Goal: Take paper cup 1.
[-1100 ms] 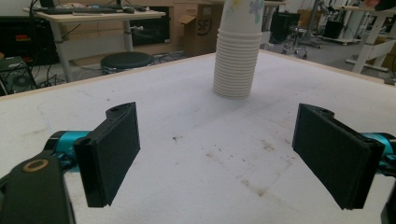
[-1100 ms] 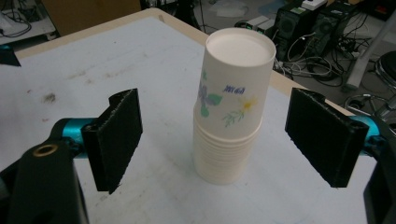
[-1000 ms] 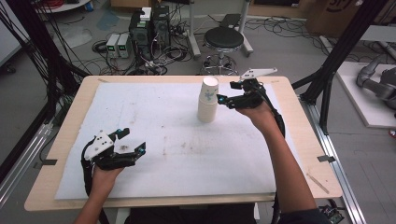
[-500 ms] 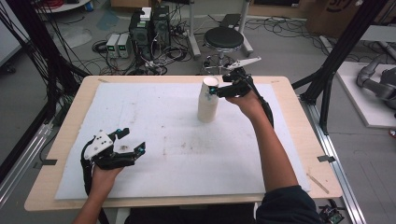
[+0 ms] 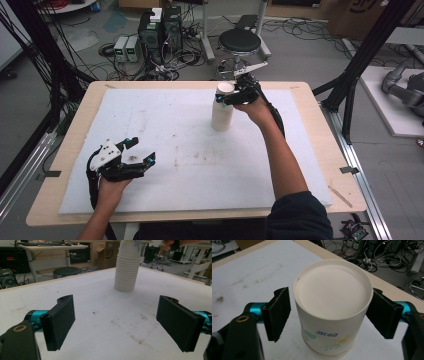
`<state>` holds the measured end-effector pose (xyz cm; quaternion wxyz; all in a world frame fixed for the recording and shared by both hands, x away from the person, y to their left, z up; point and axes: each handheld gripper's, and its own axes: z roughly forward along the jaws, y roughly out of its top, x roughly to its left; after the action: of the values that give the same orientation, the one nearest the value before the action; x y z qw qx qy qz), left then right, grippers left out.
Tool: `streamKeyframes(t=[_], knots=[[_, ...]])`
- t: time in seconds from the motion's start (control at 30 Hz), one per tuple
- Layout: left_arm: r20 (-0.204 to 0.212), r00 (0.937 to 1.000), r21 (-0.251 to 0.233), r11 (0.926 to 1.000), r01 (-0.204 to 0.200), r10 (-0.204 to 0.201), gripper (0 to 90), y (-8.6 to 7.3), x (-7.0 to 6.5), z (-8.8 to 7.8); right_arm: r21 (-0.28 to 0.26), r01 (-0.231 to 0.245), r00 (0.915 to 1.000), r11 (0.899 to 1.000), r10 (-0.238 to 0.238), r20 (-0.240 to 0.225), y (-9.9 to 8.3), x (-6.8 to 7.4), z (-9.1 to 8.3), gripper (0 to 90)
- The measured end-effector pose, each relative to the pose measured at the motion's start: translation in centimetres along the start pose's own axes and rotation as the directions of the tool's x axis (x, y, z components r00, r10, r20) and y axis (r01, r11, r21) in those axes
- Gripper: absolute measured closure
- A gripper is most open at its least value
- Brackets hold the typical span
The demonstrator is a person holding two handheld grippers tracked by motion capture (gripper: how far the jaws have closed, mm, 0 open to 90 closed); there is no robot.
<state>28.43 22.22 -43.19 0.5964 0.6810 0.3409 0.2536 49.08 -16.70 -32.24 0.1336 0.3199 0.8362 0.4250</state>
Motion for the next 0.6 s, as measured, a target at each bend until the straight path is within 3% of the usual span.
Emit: streamKeyframes(t=[0.17, 0.4, 0.6], knots=[[0.0, 1.0, 0.002, 1.0, 0.005, -0.005, 15.5, 0.0, 0.0, 0.0, 0.002, -0.001, 0.9999, 1.0, 0.001, 0.012, 0.1, -0.1, 0.0, 31.0], [0.002, 1.0, 0.003, 1.0, 0.007, -0.007, 15.6, -0.1, 0.0, 0.0, -0.026, 0.0, 0.9998, 1.0, 0.0, 0.019, 0.2, -0.2, -0.3, 33.4], [0.004, 1.0, 0.006, 1.0, 0.004, -0.004, 16.0, 0.0, 0.0, 0.0, -0.04, 0.021, 0.9996, 0.999, -0.02, 0.021, 1.7, 0.1, -1.3, 34.7]])
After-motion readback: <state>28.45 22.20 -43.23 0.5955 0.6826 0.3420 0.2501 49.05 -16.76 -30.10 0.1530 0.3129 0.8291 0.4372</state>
